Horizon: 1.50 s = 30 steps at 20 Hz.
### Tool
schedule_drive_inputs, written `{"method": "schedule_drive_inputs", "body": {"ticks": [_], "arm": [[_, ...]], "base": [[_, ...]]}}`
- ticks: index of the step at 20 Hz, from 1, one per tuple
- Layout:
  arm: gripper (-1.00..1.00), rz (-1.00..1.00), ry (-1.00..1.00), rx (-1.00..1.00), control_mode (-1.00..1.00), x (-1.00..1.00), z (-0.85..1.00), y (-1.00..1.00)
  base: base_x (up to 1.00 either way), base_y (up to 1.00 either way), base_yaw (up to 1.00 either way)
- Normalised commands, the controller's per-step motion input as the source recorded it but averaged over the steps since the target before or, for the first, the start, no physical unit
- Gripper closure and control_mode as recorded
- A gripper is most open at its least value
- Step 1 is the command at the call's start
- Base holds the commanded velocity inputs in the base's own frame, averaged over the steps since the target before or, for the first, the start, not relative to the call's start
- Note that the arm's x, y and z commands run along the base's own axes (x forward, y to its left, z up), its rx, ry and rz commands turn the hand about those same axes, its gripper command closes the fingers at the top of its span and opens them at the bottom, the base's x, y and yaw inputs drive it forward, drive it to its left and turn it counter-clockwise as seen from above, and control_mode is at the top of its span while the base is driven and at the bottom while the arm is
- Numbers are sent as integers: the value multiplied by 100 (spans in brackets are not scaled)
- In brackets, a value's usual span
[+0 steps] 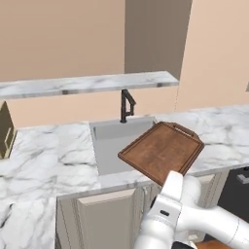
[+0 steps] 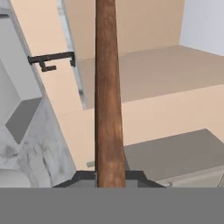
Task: Move the cutting board and knife to the sink. Then move spray from the shelves to the counter.
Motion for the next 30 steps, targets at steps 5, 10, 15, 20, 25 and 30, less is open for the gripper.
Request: {"method": "schedule_drive_inputs", "body": {"ticks": [5, 10, 15, 20, 25, 30], "arm": [[100, 0, 0, 0, 100, 0, 0, 0], [100, 0, 0, 0, 100, 0, 0, 0], [100, 0, 0, 0, 100, 0, 0, 0], [100, 0, 0, 0, 100, 0, 0, 0], [100, 0, 0, 0, 100, 0, 0, 0], [100, 0, 0, 0, -100, 2, 0, 0]], "base": [[50, 28, -18], [29, 17, -5], [0, 0, 0], [0, 0, 0], [0, 0, 0], [1, 0, 0]]}}
